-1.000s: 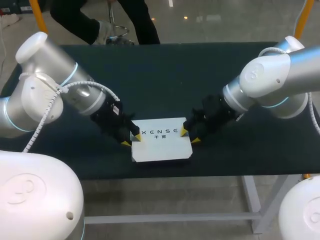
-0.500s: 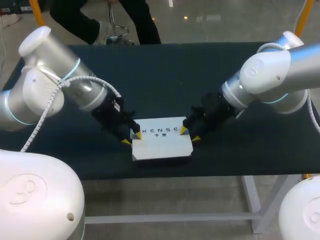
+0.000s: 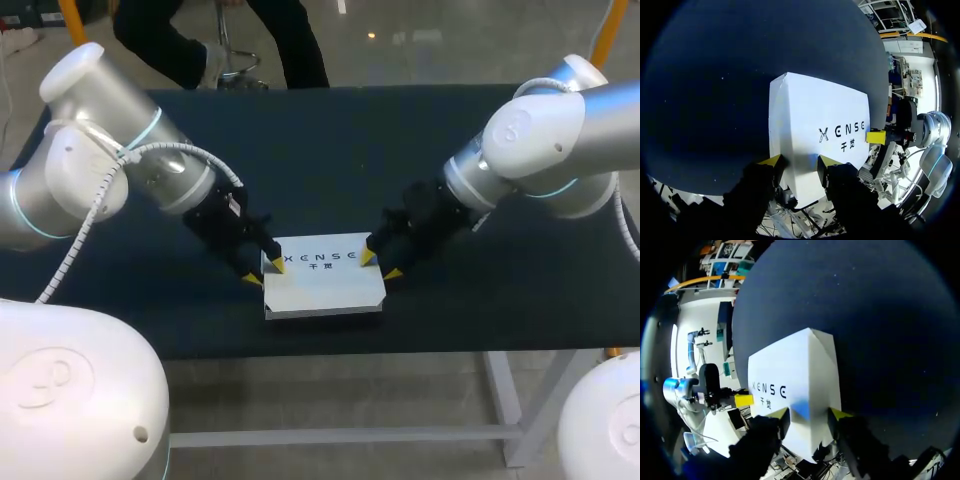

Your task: Assemble the packaging by folding the flat box into shape, placing the metal phone stand inside, and closing the box properly

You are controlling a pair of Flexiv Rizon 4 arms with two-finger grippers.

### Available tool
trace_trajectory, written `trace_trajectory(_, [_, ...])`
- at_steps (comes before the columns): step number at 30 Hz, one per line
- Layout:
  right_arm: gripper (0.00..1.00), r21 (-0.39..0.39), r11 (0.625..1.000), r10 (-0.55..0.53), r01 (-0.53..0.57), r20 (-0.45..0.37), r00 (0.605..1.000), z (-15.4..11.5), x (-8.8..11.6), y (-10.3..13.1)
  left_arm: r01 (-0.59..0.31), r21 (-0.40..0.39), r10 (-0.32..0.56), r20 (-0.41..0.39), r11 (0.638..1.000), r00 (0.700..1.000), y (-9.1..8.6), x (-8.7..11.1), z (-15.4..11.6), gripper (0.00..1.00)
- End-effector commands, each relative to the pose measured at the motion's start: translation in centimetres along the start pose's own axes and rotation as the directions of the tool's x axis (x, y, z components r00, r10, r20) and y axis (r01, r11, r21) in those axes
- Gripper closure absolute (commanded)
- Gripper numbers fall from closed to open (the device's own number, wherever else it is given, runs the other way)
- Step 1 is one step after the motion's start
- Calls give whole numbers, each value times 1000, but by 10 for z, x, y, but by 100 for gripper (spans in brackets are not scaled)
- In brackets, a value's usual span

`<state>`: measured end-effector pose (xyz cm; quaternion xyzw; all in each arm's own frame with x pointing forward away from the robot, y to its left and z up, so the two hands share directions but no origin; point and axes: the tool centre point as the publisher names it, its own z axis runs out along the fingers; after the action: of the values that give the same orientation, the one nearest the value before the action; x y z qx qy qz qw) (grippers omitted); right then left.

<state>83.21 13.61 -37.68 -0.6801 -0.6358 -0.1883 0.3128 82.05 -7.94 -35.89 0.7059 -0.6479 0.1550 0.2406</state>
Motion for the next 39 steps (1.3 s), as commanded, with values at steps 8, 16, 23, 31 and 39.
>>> trace_trajectory(8, [44, 32, 999, 4, -5, 6, 1000, -3, 5, 4, 15, -29, -14, 16, 999, 1000, -4, 7, -4, 50])
trace_trajectory(16, [47, 43, 999, 6, -6, 15, 1000, -4, 9, 5, 27, -39, -26, 20, 999, 999, -6, 9, -7, 47])
trace_trajectory(23, [47, 53, 999, 9, -10, 22, 1000, -5, 12, 7, 39, -55, -38, 16, 998, 999, -9, 10, -9, 47])
trace_trajectory(31, [49, 58, 998, 14, -16, 24, 1000, -6, 13, 8, 50, -77, -49, 15, 996, 999, -12, 11, -9, 36])
trace_trajectory(39, [51, 63, 998, 23, -25, 24, 999, -6, 13, 11, 66, -87, -66, 0, 994, 998, -14, 10, -11, 40])
